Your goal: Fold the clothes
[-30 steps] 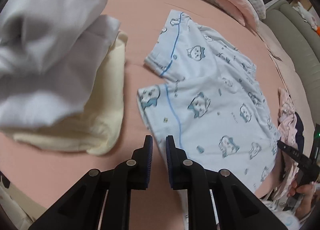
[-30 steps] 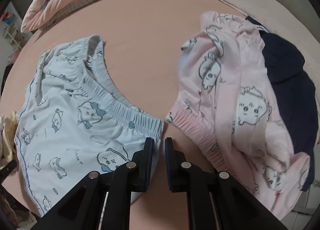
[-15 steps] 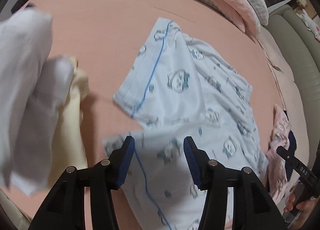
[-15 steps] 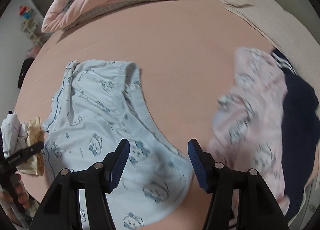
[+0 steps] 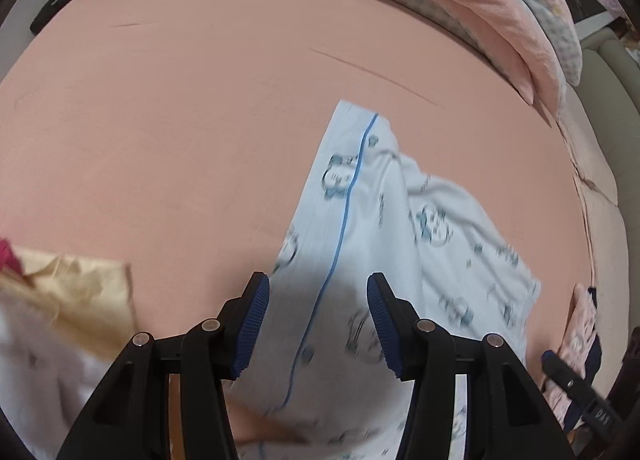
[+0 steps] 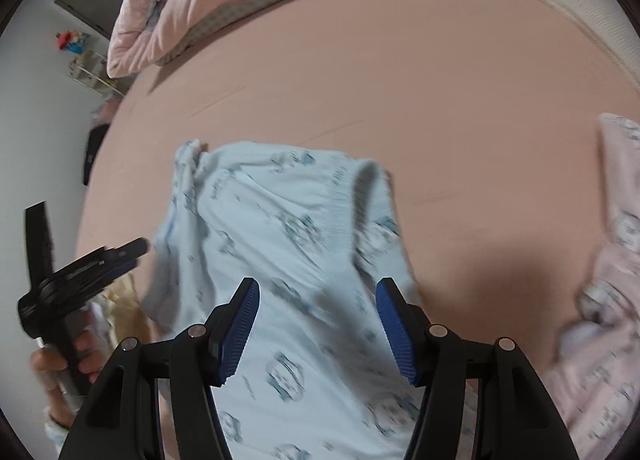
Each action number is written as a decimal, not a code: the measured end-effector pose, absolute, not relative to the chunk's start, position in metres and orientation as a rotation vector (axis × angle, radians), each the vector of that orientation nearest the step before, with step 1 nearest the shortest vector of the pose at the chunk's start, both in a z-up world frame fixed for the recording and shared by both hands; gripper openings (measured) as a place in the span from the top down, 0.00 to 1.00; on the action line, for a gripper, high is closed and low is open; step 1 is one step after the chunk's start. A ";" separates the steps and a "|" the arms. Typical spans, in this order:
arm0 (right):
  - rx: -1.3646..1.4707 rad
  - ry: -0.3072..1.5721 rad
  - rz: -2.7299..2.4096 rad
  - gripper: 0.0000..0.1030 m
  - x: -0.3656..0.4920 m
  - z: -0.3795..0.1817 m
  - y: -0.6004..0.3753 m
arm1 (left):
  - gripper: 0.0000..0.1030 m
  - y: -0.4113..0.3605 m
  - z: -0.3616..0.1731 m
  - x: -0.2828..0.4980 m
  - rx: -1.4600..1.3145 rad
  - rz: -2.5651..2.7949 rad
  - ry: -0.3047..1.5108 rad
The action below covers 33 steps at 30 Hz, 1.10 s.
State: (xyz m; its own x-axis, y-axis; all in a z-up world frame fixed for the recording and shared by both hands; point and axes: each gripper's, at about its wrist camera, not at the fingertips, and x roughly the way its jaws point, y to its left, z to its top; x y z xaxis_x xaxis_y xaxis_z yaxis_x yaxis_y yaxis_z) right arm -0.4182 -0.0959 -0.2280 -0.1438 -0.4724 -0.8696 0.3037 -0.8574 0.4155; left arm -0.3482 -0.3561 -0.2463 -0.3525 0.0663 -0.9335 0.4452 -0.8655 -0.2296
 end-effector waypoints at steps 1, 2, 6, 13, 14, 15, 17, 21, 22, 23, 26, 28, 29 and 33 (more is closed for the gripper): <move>1.628 -0.208 -2.037 0.42 -0.423 -0.230 -0.100 | 0.54 -0.357 -0.249 -0.355 1.633 -2.303 0.687; 1.630 -0.226 -2.037 0.42 -0.427 -0.233 -0.102 | 0.54 -0.358 -0.252 -0.360 1.641 -2.295 0.703; 1.652 -0.333 -2.001 0.42 -0.448 -0.247 -0.107 | 0.54 -0.361 -0.266 -0.380 1.669 -2.257 0.751; 1.700 -0.481 -1.930 0.42 -0.472 -0.268 -0.107 | 0.54 -0.369 -0.280 -0.404 1.645 -2.210 0.797; 1.702 -0.496 -1.930 0.42 -0.474 -0.269 -0.106 | 0.54 -0.370 -0.279 -0.408 1.638 -2.210 0.797; 1.707 -0.514 -1.926 0.42 -0.476 -0.272 -0.107 | 0.54 -0.371 -0.279 -0.412 1.632 -2.210 0.796; 1.716 -0.549 -1.917 0.42 -0.480 -0.277 -0.109 | 0.54 -0.373 -0.279 -0.420 1.623 -2.212 0.780; 1.718 -0.622 -1.883 0.42 -0.484 -0.287 -0.111 | 0.54 -0.372 -0.282 -0.437 1.629 -2.213 0.724; 1.716 -0.626 -1.881 0.42 -0.486 -0.287 -0.113 | 0.54 -0.371 -0.283 -0.441 1.629 -2.213 0.711; 1.713 -0.629 -1.880 0.42 -0.487 -0.287 -0.115 | 0.54 -0.372 -0.284 -0.444 1.619 -2.215 0.705; 1.705 -0.641 -1.873 0.42 -0.492 -0.287 -0.121 | 0.54 -0.371 -0.287 -0.451 1.612 -2.216 0.679; 1.693 -0.666 -1.864 0.42 -0.494 -0.286 -0.122 | 0.54 -0.367 -0.288 -0.457 1.613 -2.232 0.613; 1.687 -0.673 -1.861 0.42 -0.495 -0.286 -0.123 | 0.54 -0.364 -0.288 -0.460 1.615 -2.242 0.575; 1.670 -0.680 -1.857 0.42 -0.499 -0.289 -0.129 | 0.54 -0.354 -0.291 -0.468 1.632 -2.250 0.478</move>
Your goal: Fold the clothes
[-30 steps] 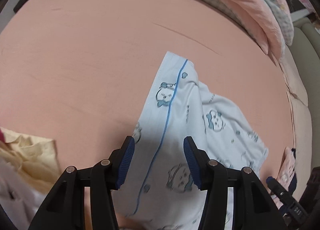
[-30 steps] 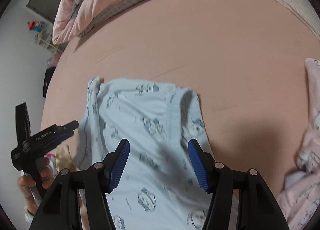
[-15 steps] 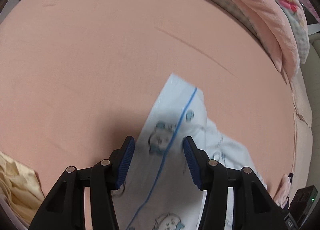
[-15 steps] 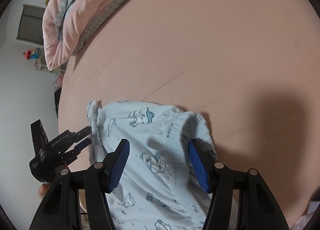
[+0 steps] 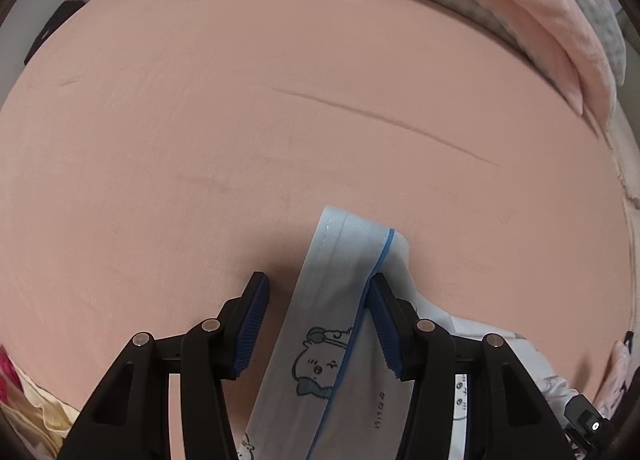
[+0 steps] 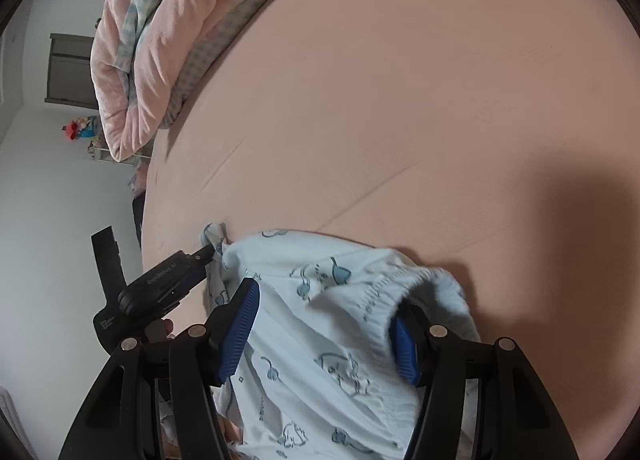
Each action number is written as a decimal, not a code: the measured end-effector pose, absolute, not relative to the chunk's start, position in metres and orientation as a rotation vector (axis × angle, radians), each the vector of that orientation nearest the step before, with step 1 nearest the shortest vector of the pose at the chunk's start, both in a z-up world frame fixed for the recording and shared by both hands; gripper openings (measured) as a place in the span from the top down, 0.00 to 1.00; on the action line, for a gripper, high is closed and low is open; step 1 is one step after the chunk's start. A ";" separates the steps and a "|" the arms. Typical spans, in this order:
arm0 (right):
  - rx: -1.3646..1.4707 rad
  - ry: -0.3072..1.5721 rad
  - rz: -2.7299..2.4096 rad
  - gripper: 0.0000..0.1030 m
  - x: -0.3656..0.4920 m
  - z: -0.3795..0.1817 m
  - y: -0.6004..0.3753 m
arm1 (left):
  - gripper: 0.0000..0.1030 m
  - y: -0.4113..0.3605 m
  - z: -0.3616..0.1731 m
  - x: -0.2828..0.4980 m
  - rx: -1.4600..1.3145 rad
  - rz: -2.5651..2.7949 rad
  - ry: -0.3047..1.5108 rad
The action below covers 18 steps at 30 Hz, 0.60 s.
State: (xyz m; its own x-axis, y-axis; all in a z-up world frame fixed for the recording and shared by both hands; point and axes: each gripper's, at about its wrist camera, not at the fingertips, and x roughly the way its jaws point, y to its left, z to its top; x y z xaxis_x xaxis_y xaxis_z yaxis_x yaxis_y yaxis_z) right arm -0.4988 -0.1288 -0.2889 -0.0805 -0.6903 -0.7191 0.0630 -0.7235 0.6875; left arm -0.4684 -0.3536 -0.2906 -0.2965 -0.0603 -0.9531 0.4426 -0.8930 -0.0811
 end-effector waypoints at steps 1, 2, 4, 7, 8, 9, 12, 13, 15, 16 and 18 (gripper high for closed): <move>1.680 -0.675 -1.859 0.42 -0.500 -0.291 -0.130 | 0.54 -0.351 -0.291 -0.470 1.635 -2.253 0.458; 1.689 -0.671 -1.860 0.42 -0.501 -0.294 -0.132 | 0.54 -0.350 -0.291 -0.471 1.635 -2.256 0.456; 1.683 -0.680 -1.865 0.42 -0.501 -0.297 -0.133 | 0.54 -0.347 -0.292 -0.472 1.632 -2.263 0.453; 1.690 -0.700 -1.908 0.57 -0.500 -0.303 -0.131 | 0.54 -0.348 -0.294 -0.468 1.597 -2.273 0.498; 1.702 -0.698 -1.930 0.64 -0.500 -0.305 -0.129 | 0.54 -0.349 -0.294 -0.467 1.585 -2.276 0.512; 1.717 -0.681 -1.952 0.78 -0.500 -0.306 -0.126 | 0.54 -0.348 -0.294 -0.466 1.576 -2.283 0.509; 1.731 -0.624 -1.991 0.99 -0.499 -0.310 -0.121 | 0.61 -0.341 -0.293 -0.463 1.561 -2.311 0.462; 1.727 -0.639 -1.983 1.00 -0.499 -0.311 -0.119 | 0.63 -0.338 -0.292 -0.463 1.563 -2.320 0.442; 1.721 -0.653 -1.974 1.00 -0.500 -0.313 -0.117 | 0.76 -0.333 -0.290 -0.463 1.568 -2.342 0.419; 1.718 -0.638 -1.981 1.00 -0.499 -0.311 -0.119 | 0.79 -0.331 -0.289 -0.463 1.570 -2.348 0.417; 1.707 -0.576 -2.022 1.00 -0.497 -0.306 -0.125 | 0.86 -0.327 -0.287 -0.462 1.576 -2.360 0.401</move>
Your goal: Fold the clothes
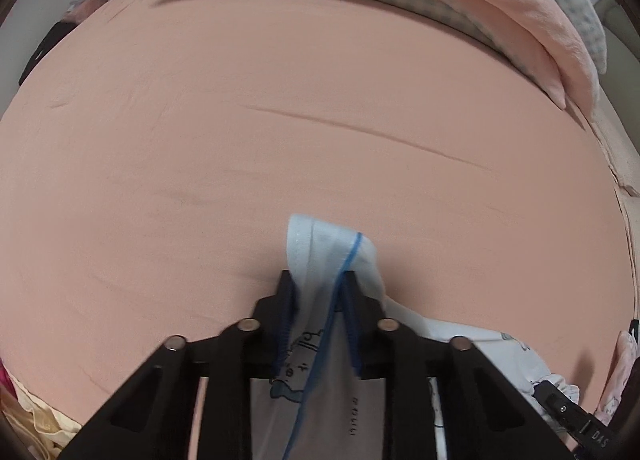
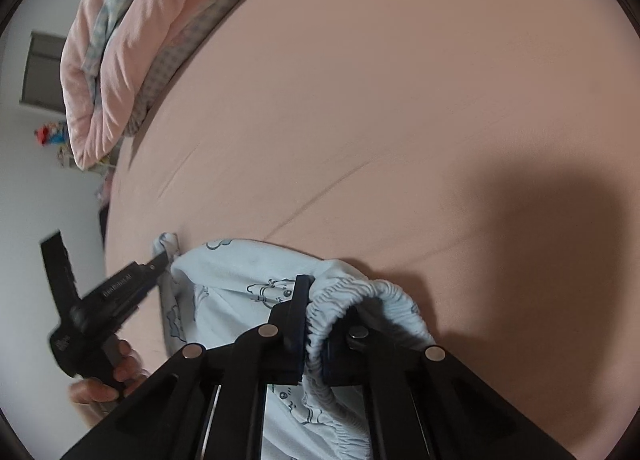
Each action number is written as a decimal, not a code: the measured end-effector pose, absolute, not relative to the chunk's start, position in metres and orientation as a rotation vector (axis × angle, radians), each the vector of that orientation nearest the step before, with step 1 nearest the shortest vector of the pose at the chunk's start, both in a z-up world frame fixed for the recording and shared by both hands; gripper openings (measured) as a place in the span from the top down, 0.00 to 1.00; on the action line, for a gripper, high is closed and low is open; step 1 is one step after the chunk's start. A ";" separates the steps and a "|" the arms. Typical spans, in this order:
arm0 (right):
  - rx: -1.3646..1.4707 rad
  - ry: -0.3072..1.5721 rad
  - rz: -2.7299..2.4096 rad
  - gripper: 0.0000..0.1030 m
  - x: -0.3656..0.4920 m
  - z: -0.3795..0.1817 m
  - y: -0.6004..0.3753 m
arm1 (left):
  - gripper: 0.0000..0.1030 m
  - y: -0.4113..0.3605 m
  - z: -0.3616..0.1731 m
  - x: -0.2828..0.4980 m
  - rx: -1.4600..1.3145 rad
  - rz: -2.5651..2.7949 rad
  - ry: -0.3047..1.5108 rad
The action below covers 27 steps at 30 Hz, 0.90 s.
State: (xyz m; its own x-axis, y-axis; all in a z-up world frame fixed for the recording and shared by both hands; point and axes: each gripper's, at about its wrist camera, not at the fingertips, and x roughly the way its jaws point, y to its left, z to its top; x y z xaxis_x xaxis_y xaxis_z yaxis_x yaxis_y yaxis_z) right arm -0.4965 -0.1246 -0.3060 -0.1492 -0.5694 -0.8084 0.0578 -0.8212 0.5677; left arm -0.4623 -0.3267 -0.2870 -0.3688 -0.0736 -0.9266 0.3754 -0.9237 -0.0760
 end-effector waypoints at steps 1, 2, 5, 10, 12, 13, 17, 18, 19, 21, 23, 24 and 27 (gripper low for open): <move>1.701 -0.545 -2.042 1.00 -0.495 -0.303 -0.127 | 0.88 -0.325 -0.286 -0.462 1.579 -2.365 0.388; 1.695 -0.513 -2.062 1.00 -0.494 -0.301 -0.130 | 0.90 -0.324 -0.285 -0.462 1.582 -2.371 0.374; 1.665 -0.391 -2.140 1.00 -0.491 -0.292 -0.137 | 0.91 -0.325 -0.278 -0.458 1.575 -2.398 0.336; 1.604 -0.191 -2.269 1.00 -0.496 -0.275 -0.140 | 0.92 -0.340 -0.271 -0.452 1.568 -2.383 0.379; 1.586 -0.124 -2.308 1.00 -0.500 -0.271 -0.138 | 0.92 -0.348 -0.271 -0.449 1.569 -2.365 0.424; 1.580 -0.091 -2.333 1.00 -0.502 -0.270 -0.136 | 0.92 -0.352 -0.270 -0.447 1.562 -2.362 0.431; 1.567 -0.029 -2.382 1.00 -0.513 -0.269 -0.126 | 0.92 -0.381 -0.269 -0.446 1.552 -2.361 0.487; 1.573 -0.034 -2.374 1.00 -0.517 -0.269 -0.123 | 0.92 -0.394 -0.270 -0.448 1.554 -2.360 0.497; 1.578 -0.039 -2.366 1.00 -0.520 -0.270 -0.121 | 0.92 -0.395 -0.271 -0.450 1.556 -2.359 0.493; 1.556 -0.012 -2.378 1.00 -0.523 -0.269 -0.121 | 0.92 -0.395 -0.272 -0.453 1.562 -2.364 0.476; 1.522 0.026 -2.390 0.99 -0.526 -0.266 -0.124 | 0.92 -0.393 -0.270 -0.457 1.549 -2.363 0.429; 1.499 0.048 -2.397 1.00 -0.527 -0.264 -0.127 | 0.92 -0.392 -0.269 -0.460 1.543 -2.362 0.411; 1.482 0.073 -2.414 1.00 -0.533 -0.257 -0.131 | 0.92 -0.391 -0.264 -0.467 1.526 -2.365 0.408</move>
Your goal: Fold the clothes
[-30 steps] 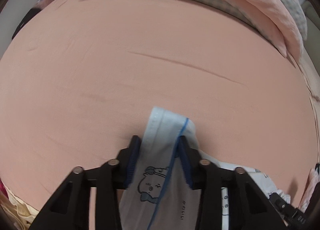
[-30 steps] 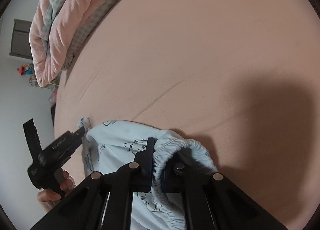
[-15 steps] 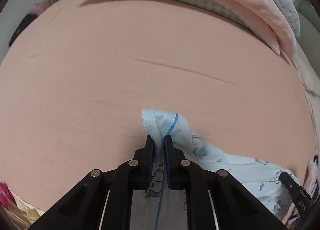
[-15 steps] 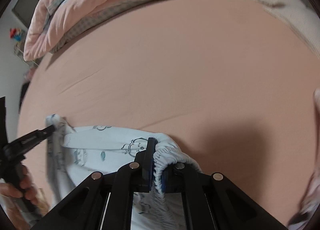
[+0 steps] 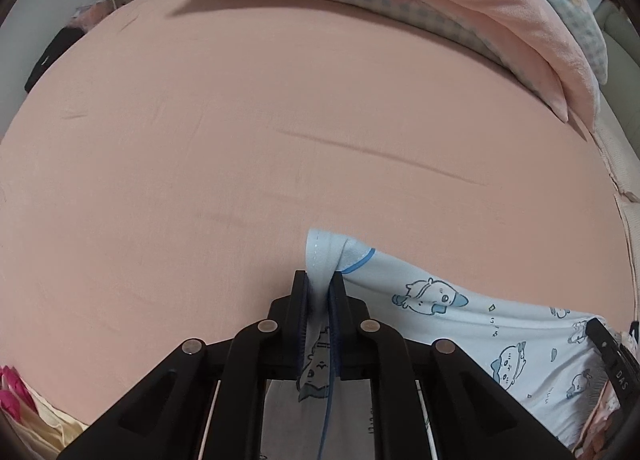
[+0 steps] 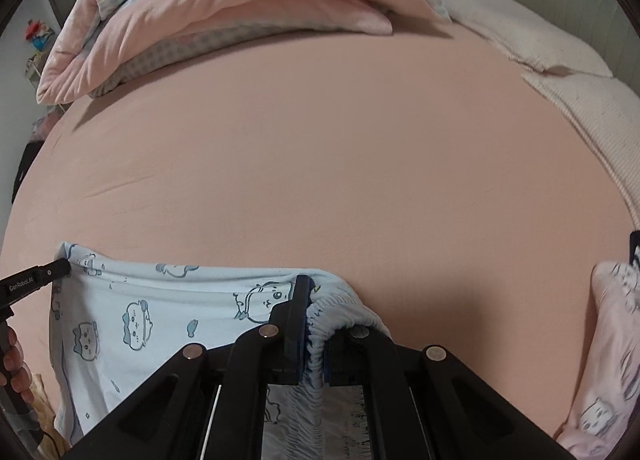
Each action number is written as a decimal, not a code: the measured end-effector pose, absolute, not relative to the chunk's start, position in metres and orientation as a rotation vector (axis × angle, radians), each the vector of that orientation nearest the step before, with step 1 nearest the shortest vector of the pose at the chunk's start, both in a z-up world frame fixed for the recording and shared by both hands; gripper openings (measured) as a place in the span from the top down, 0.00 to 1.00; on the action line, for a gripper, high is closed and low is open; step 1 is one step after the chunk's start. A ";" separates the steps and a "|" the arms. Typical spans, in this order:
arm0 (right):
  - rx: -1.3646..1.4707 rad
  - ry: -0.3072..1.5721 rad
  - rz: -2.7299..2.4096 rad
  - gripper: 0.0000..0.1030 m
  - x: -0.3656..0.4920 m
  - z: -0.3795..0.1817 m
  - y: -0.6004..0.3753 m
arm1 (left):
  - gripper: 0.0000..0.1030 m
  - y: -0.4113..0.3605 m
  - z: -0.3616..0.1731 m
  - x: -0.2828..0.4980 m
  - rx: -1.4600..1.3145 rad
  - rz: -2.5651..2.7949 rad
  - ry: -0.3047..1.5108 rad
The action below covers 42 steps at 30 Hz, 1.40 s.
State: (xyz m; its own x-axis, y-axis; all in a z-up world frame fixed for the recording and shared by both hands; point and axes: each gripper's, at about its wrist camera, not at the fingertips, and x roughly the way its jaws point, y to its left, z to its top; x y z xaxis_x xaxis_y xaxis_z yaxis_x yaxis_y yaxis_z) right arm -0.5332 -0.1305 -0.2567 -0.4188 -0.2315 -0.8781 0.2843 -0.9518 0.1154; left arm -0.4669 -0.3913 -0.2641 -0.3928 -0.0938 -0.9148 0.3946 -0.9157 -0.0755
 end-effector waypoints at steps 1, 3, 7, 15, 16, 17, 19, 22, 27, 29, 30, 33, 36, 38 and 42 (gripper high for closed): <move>1.483 0.074 -2.415 1.00 -0.536 -0.255 -0.131 | 0.92 -0.392 -0.262 -0.469 1.517 -2.366 0.418; 1.496 0.069 -2.419 1.00 -0.543 -0.254 -0.129 | 0.92 -0.394 -0.257 -0.474 1.496 -2.372 0.411; 1.559 0.039 -2.386 1.00 -0.556 -0.260 -0.120 | 0.92 -0.394 -0.250 -0.485 1.498 -2.404 0.366; 1.602 0.015 -2.259 0.85 -0.560 -0.269 -0.105 | 0.92 -0.390 -0.259 -0.504 1.497 -2.346 0.399; 1.611 -0.013 -2.239 0.71 -0.561 -0.267 -0.101 | 0.92 -0.393 -0.259 -0.504 1.504 -2.339 0.437; 1.625 -0.042 -2.217 0.64 -0.561 -0.266 -0.096 | 0.92 -0.396 -0.259 -0.503 1.511 -2.332 0.475; 1.634 -0.096 -2.169 0.44 -0.560 -0.260 -0.089 | 0.90 -0.401 -0.258 -0.503 1.554 -2.307 0.548; 1.632 -0.060 -2.161 0.38 -0.555 -0.244 -0.086 | 0.56 -0.403 -0.250 -0.500 1.607 -2.272 0.617; 1.577 0.084 -2.217 0.34 -0.533 -0.214 -0.089 | 0.31 -0.396 -0.221 -0.486 1.565 -2.318 0.649; 1.569 0.100 -2.218 0.34 -0.527 -0.203 -0.089 | 0.30 -0.392 -0.210 -0.476 1.584 -2.323 0.649; 1.568 0.097 -2.215 0.34 -0.523 -0.197 -0.088 | 0.30 -0.398 -0.201 -0.452 1.590 -2.332 0.660; 1.568 0.073 -2.207 0.34 -0.510 -0.182 -0.083 | 0.29 -0.395 -0.185 -0.425 1.599 -2.359 0.690; 1.553 0.081 -2.204 0.34 -0.495 -0.168 -0.099 | 0.29 -0.389 -0.170 -0.410 1.624 -2.386 0.673; 1.535 0.108 -2.215 0.34 -0.482 -0.156 -0.098 | 0.29 -0.373 -0.164 -0.400 1.640 -2.410 0.639; 1.504 0.165 -2.221 0.34 -0.462 -0.139 -0.101 | 0.29 -0.356 -0.153 -0.382 1.625 -2.453 0.547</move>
